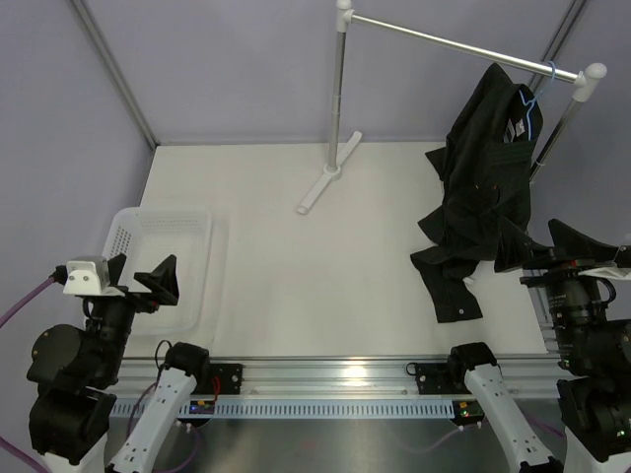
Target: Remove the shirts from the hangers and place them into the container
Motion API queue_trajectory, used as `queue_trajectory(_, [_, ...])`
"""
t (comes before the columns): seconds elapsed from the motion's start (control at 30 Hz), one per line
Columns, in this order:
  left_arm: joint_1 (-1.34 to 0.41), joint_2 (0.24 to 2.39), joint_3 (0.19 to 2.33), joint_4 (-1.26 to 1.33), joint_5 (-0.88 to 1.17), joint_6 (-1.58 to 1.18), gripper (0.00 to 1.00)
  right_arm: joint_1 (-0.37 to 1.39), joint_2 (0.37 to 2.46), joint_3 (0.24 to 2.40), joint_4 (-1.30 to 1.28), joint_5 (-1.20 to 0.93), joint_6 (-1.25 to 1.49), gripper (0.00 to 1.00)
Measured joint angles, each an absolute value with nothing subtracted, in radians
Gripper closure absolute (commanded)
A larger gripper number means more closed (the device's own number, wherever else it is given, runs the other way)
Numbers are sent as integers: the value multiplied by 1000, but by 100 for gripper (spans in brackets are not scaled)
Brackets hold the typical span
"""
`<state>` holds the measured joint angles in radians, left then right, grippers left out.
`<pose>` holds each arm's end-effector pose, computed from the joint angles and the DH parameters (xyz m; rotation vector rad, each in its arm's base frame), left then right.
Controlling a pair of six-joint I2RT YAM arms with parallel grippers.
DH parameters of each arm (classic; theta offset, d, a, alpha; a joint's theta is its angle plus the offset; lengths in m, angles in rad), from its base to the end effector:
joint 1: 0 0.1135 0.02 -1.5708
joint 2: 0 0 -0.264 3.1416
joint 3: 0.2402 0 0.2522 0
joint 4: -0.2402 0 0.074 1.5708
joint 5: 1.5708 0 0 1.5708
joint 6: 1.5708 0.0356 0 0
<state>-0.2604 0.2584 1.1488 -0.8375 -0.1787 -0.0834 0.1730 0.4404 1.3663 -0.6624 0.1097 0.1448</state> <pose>-0.0166 0.0110 0.4149 -0.0086 1.5203 -0.1394 -0.0130 -0.0062 0.4864 0.0753 1.3094 0.1993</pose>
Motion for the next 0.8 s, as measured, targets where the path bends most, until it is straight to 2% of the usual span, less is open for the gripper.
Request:
queue_trajectory(0.17, [-260, 268, 1137, -836, -171, -88, 1, 174, 498, 1372, -678, 68, 173, 1])
queue_trajectory(0.37, [-260, 366, 1109, -836, -130, -113, 1, 176, 683, 1478, -736, 24, 226, 1])
queue_trajectory(0.63, [-261, 623, 1056, -795, 26, -163, 1, 176, 1055, 1766, -870, 147, 270, 1])
queue_trajectory(0.8, [-261, 647, 925, -693, 109, -205, 1, 114, 1256, 1946, -942, 280, 265, 1])
